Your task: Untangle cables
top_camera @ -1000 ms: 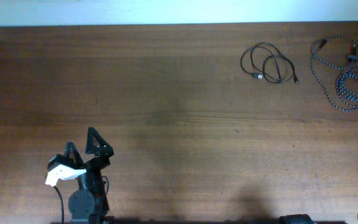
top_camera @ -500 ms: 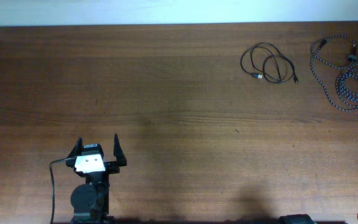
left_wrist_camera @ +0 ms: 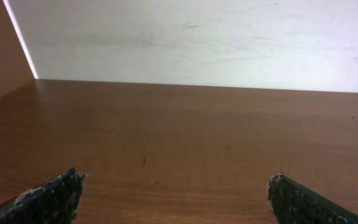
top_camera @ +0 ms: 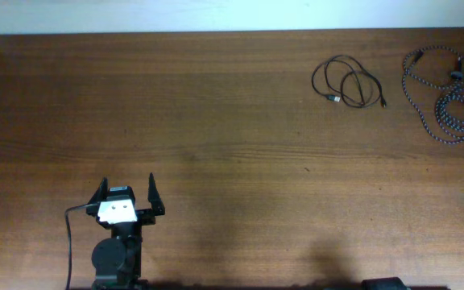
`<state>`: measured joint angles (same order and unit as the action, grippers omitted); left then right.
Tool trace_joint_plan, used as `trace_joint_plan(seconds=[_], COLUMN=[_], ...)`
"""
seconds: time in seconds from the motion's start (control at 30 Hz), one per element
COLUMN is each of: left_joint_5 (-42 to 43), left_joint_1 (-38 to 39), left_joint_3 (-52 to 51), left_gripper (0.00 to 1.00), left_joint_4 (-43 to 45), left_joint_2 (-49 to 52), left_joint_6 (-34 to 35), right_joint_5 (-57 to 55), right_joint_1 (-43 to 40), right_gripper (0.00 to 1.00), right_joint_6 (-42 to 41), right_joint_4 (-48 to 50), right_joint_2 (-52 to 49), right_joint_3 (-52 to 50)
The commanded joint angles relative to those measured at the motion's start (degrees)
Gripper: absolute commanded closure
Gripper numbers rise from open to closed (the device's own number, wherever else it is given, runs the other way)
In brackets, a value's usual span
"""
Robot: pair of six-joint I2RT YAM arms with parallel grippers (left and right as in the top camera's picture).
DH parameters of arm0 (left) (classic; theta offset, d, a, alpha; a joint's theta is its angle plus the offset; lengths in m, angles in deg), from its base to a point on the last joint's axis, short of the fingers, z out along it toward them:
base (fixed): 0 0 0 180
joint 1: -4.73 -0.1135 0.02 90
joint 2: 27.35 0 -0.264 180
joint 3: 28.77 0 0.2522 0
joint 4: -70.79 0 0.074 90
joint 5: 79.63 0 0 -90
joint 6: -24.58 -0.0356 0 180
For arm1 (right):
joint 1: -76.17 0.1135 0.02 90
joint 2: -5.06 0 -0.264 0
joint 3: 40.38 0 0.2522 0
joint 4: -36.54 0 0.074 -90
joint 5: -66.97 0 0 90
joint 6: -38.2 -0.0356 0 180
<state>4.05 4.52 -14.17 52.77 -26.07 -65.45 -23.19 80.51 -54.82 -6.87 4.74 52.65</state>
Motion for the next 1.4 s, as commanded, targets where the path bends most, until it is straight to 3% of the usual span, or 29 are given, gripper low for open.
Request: trace_joint_plan(seconds=[0.0, 0.07, 0.2, 0.3, 0.33, 0.4, 0.67, 0.8, 0.93, 1.37], left_joint_5=[0.57, 0.57, 0.57, 0.57, 0.57, 0.57, 0.57, 0.57, 0.57, 0.57], left_joint_1=[-0.33, -0.33, -0.33, -0.33, -0.33, -0.33, -0.33, -0.33, -0.33, -0.33], left_joint_3=[-0.31, -0.31, -0.31, -0.31, -0.31, -0.31, -0.31, -0.31, -0.31, -0.31], left_gripper=[0.01, 0.01, 0.01, 0.01, 0.01, 0.01, 0.01, 0.01, 0.01, 0.01], left_joint_4=[-0.02, -0.02, -0.02, -0.02, -0.02, -0.02, 0.0, -0.02, -0.02, -0.02], left_joint_2=[-0.28, -0.28, -0.28, -0.26, -0.28, -0.28, -0.28, -0.28, -0.28, -0.28], left_joint_6=[-0.9, -0.9, -0.9, -0.9, -0.9, -0.9, -0.9, -0.9, -0.9, -0.9], right_joint_5=[-0.72, -0.72, -0.35, 12.2, 15.08, 14.97, 14.97, 14.95, 14.32, 10.03], right_joint_1=[-0.22, -0.37, -5.9, -9.05, -9.35, -9.35, -9.33, -9.33, -9.33, -9.29], right_gripper=[0.01, 0.01, 0.01, 0.01, 0.01, 0.01, 0.01, 0.01, 0.01, 0.01], right_joint_6=[2.27, 7.32, 7.08, 7.1, 7.1, 7.1, 7.08, 7.08, 1.05, 1.07], right_joint_4=[-4.5, -5.68, -5.7, 1.77, 9.9, 16.55, 17.64, 24.48, 30.23, 26.01], right_joint_2=[-0.02, -0.02, -0.02, -0.02, -0.02, 0.0, -0.09, -0.09, -0.09, -1.07], right_joint_3=[-0.61, -0.59, -0.59, -1.99, -4.85, -12.92, -51.49, -64.92, -74.42, -78.95])
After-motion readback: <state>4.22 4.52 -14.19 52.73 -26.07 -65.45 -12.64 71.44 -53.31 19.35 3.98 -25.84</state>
